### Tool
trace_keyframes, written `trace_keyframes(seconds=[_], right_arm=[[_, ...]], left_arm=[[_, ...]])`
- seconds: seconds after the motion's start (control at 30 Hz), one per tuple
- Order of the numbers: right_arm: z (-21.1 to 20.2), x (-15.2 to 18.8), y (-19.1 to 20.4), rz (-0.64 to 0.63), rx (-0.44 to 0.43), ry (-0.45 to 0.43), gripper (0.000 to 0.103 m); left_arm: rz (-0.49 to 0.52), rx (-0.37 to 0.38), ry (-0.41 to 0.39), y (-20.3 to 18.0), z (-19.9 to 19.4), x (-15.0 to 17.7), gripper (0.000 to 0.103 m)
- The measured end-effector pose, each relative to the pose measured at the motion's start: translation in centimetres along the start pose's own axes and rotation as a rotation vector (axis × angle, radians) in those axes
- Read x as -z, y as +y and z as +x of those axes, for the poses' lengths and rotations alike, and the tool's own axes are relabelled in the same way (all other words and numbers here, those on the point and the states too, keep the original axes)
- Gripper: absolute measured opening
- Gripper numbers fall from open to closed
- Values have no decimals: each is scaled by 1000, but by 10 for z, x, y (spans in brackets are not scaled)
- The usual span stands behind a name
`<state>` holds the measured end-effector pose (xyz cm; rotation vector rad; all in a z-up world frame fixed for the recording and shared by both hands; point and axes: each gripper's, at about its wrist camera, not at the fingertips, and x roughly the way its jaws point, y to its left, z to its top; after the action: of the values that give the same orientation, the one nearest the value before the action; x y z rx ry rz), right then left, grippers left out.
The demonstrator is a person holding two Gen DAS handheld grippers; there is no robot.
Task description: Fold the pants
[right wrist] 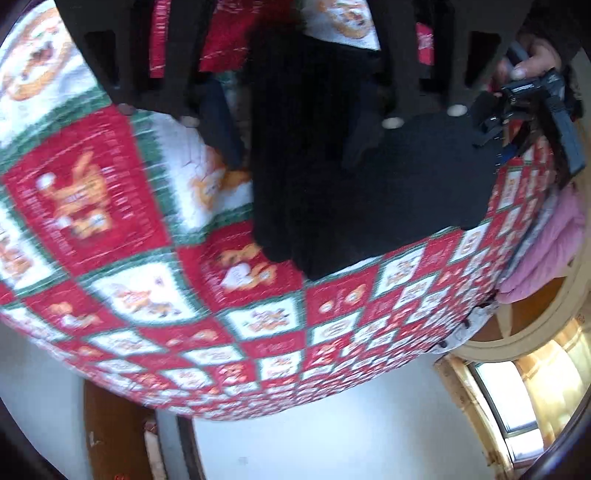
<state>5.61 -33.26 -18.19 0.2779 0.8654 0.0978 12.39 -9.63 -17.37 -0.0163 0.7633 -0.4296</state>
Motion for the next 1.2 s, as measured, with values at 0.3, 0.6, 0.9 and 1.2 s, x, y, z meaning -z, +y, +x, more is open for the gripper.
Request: trace_keyframes(seconds=[0.3,0.6,0.9,1.2], right_arm=[[8,3,-10,62,-63,-18,47],[-21,3,17,-28,-88,-101,25],[-51,-6,52,-91,-117,-153,25],[-35,-54,123,-197,-186,-159,24]], left_arm=[[1,18,-16,-2,-4,0,94],[-10,139,-53,1,-23,1,19],[-64,180,-123,18,-48,-7,14],[-95,89,-197,75,-77,-29,13]])
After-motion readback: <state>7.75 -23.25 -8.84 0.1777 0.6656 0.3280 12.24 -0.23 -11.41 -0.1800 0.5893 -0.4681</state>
